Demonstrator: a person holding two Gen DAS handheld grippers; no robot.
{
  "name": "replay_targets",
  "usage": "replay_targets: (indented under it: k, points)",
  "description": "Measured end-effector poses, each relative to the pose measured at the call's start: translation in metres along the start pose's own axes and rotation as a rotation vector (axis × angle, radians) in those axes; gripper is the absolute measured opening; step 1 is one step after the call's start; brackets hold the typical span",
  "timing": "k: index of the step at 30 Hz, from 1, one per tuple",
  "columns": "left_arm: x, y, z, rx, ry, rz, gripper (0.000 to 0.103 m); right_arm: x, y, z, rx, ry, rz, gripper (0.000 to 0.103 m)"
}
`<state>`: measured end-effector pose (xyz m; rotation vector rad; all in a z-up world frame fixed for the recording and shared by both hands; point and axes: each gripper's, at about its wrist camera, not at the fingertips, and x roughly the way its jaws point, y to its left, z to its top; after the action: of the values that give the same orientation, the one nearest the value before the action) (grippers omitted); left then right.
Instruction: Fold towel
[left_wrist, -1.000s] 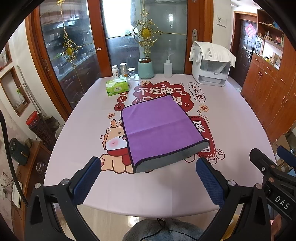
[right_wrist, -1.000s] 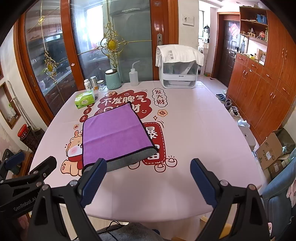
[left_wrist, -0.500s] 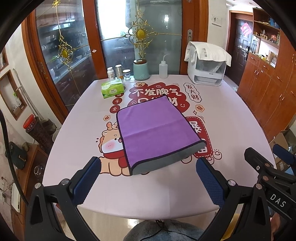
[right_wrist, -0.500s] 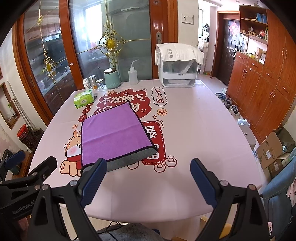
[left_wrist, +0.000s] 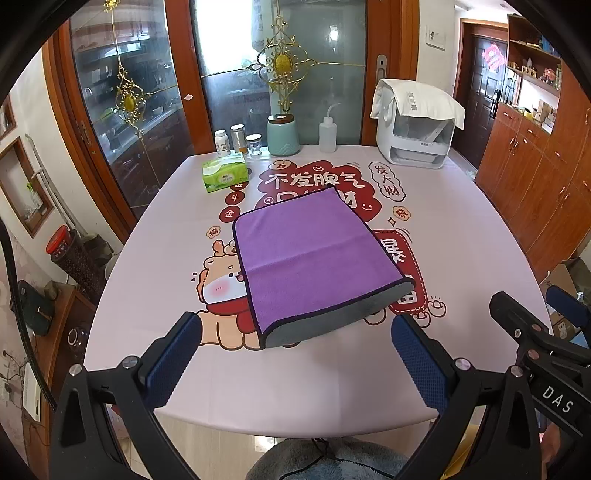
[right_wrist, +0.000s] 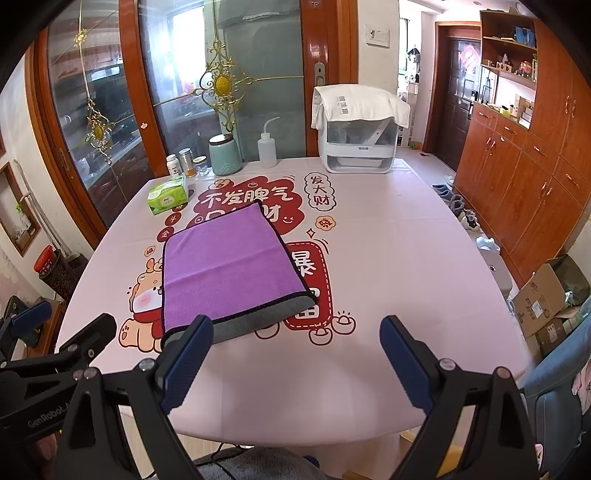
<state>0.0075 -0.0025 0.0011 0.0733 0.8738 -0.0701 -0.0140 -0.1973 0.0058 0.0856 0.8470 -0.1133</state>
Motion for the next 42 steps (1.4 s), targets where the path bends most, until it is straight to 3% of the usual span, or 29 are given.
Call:
replay_targets:
  k: [42]
  points:
    - [0.03, 0.008, 0.013, -0.038, 0.066, -0.017, 0.102, 0.026, 0.006, 0.015, -0.023, 0.011, 0.03, 0.093]
